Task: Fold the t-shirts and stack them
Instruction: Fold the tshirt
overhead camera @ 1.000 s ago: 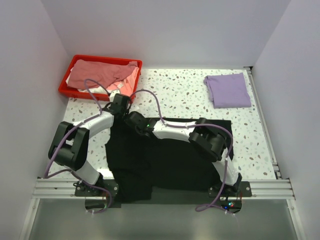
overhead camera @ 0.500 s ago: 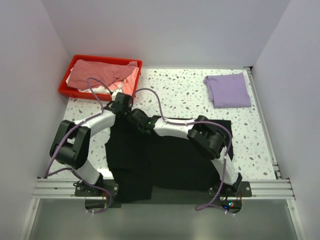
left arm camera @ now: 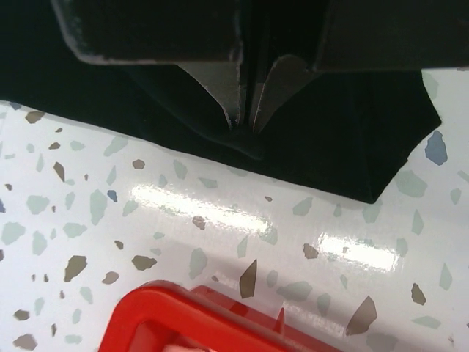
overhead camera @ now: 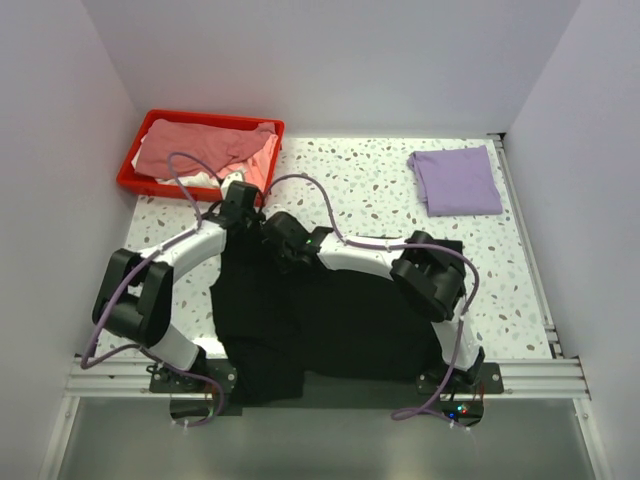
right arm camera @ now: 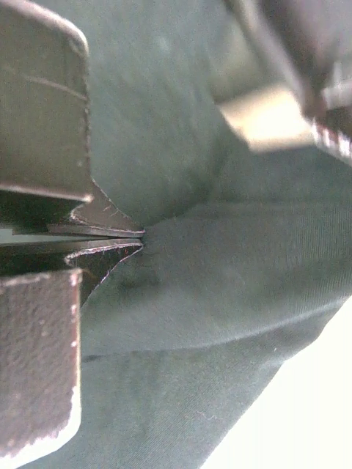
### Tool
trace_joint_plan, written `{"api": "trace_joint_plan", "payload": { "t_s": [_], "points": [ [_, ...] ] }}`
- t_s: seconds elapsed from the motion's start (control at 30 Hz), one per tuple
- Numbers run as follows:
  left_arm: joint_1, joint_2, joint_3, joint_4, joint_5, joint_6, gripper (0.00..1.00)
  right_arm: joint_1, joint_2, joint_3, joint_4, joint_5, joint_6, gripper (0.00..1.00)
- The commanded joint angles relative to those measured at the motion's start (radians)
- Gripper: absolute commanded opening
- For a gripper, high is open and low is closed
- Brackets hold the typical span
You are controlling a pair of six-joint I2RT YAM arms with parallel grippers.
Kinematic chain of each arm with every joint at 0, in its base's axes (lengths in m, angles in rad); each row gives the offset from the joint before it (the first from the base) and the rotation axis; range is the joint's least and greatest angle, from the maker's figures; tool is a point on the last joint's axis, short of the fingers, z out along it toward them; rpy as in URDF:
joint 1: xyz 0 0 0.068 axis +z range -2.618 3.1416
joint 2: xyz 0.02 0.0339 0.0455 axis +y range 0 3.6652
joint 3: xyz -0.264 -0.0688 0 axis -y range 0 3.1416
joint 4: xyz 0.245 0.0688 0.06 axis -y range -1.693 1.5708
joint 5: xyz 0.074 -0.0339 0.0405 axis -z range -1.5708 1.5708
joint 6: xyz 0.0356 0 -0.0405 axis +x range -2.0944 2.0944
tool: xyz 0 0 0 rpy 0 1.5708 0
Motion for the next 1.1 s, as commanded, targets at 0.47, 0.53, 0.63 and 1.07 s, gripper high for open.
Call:
{"api": "trace_joint_plan", "payload": {
  "t_s": [0.47,0.53,0.63,1.07],
  "points": [
    [-0.003,-0.235,-0.123,-0.056,0.051,-0.024,0.0,-0.002,-0.202,-0.073,-0.046,-0.207,-0.07,0.0],
    [-0.003,-0.276,-0.152,-0.056,0.069,-0.036,0.0,-0.003,-0.215,-0.087,-0.046,-0.216,-0.077,0.0],
    [-0.003,-0.325,-0.206,-0.062,0.092,-0.053,0.0,-0.002,-0.234,-0.105,-0.058,-0.244,-0.087,0.0],
    [-0.058,-0.488,-0.355,-0.183,0.105,-0.186,0.0,-0.002,-0.284,-0.205,-0.054,-0.385,-0.076,0.0]
  ]
}}
